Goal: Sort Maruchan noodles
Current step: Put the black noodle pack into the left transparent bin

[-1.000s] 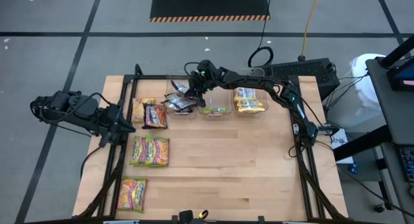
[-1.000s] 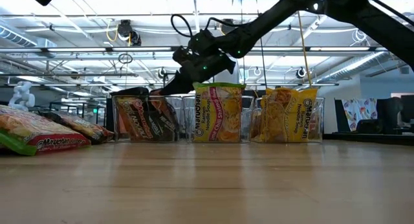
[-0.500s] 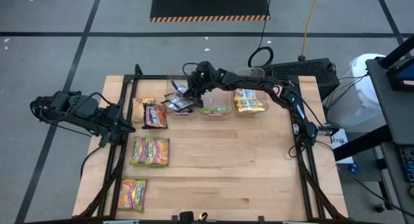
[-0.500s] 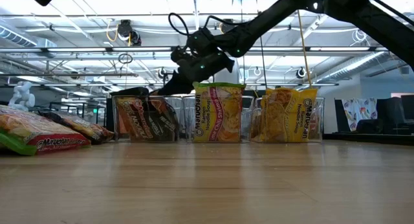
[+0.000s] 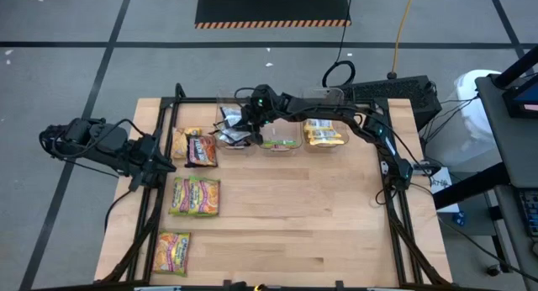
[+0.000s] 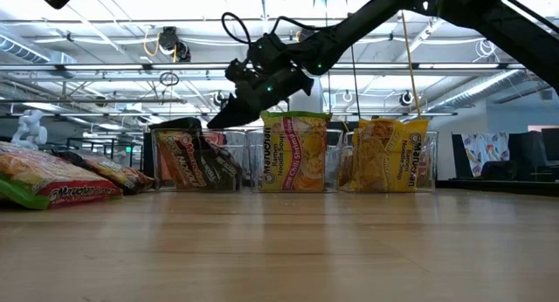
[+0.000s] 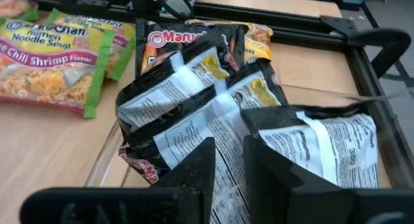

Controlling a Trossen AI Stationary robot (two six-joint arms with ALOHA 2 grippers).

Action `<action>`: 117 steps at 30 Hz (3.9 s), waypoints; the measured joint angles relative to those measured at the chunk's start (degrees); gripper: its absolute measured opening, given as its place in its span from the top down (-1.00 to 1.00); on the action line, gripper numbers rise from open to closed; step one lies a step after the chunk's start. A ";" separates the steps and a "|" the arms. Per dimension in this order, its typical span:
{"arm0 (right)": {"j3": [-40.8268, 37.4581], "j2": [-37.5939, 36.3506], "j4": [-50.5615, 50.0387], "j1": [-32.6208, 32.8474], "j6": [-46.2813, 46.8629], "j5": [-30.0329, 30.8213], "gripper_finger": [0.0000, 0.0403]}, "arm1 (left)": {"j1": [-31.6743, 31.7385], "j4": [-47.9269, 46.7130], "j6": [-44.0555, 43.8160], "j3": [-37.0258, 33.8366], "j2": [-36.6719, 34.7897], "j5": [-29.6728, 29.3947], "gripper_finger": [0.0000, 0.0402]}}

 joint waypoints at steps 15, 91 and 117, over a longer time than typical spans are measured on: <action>-0.02 -14.41 -4.79 4.32 -0.93 4.91 0.66 | 0.00 -5.07 -6.19 0.00 2.97 -2.69 0.86; -0.02 -53.70 -25.81 17.74 -6.08 29.97 0.66 | -15.10 -12.96 -41.28 -12.69 40.52 -26.82 0.61; -0.04 -53.27 -27.07 17.74 -11.04 29.97 0.66 | -21.20 -11.10 -34.54 -15.87 57.48 -35.75 0.61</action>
